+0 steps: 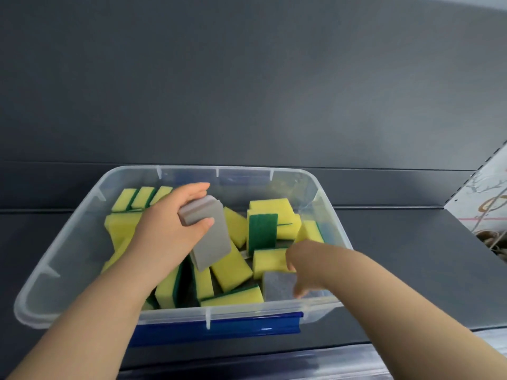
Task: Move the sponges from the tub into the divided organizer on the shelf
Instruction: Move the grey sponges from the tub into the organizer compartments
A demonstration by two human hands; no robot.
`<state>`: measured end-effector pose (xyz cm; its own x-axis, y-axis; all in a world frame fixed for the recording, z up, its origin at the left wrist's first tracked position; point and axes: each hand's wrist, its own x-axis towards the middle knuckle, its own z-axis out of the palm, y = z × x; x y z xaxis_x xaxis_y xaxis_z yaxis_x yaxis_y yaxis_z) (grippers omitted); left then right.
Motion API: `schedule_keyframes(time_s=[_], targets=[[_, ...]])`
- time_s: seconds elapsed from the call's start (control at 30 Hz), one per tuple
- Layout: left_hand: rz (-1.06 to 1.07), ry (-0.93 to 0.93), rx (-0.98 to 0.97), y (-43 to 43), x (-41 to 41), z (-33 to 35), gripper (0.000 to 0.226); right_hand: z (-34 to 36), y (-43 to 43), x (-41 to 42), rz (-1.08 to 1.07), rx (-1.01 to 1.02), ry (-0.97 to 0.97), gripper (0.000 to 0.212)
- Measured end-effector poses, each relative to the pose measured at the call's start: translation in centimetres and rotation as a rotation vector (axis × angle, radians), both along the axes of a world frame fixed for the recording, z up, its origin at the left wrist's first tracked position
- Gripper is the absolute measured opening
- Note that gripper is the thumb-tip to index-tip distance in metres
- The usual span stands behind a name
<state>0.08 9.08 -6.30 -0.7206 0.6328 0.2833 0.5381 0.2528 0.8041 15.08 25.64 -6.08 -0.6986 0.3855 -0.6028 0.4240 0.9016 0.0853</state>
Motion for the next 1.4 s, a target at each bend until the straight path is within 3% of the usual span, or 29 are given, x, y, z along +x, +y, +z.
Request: schedule_keyframes(time_s=[0.2,0.37,0.43,0.5,0.57,0.63,0.73,0.87,1.0,1.13,1.23,1.3,1.4], targets=[[-0.008,-0.007,-0.017,0.4,0.1,-0.2,0.050,-0.9,-0.2,-0.8,0.053,0.054,-0.161,0.041],[0.014,-0.004,-0.005,0.3,0.1,-0.3,0.049,-0.2,0.0,-0.1,0.082,0.007,0.005,0.038],[0.041,-0.017,0.019,0.1,0.0,-0.3,0.047,0.8,0.7,0.2,-0.006,-0.065,0.317,0.031],[0.059,-0.050,0.045,-0.1,-0.2,-0.4,0.045,1.7,1.2,0.3,-0.095,-0.164,0.817,0.028],[0.041,-0.087,0.050,-0.1,-0.3,-0.4,0.042,1.9,1.0,0.1,-0.083,-0.168,1.282,0.040],[-0.026,-0.147,0.057,0.0,-0.2,-0.4,0.040,1.5,-0.1,-0.1,0.015,-0.122,1.450,0.050],[-0.097,-0.221,0.109,0.2,0.1,-0.4,0.045,-0.1,-1.6,-0.5,0.111,-0.206,1.420,0.052],[0.019,-0.150,0.136,-0.1,-0.3,-0.3,0.038,-0.8,-1.8,-0.6,0.128,-0.403,1.285,0.065],[0.008,-0.120,0.098,-0.1,-0.2,-0.1,0.039,-0.5,-2.3,-0.9,-0.164,-0.842,1.236,0.058],[-0.004,-0.109,0.111,0.1,-0.1,-0.1,0.037,0.4,-2.8,-1.3,-0.338,-1.211,1.190,0.033],[-0.014,-0.041,0.080,0.2,0.1,-0.2,0.041,0.6,-2.8,-1.5,-0.525,-1.420,1.145,0.035],[-0.006,-0.057,0.124,0.1,0.0,-0.5,0.040,0.6,-2.5,-1.6,-0.564,-1.284,1.236,0.038],[0.082,-0.181,0.273,-0.4,-0.4,-0.3,0.034,0.5,-1.4,-1.1,-0.541,-0.823,1.357,0.066]])
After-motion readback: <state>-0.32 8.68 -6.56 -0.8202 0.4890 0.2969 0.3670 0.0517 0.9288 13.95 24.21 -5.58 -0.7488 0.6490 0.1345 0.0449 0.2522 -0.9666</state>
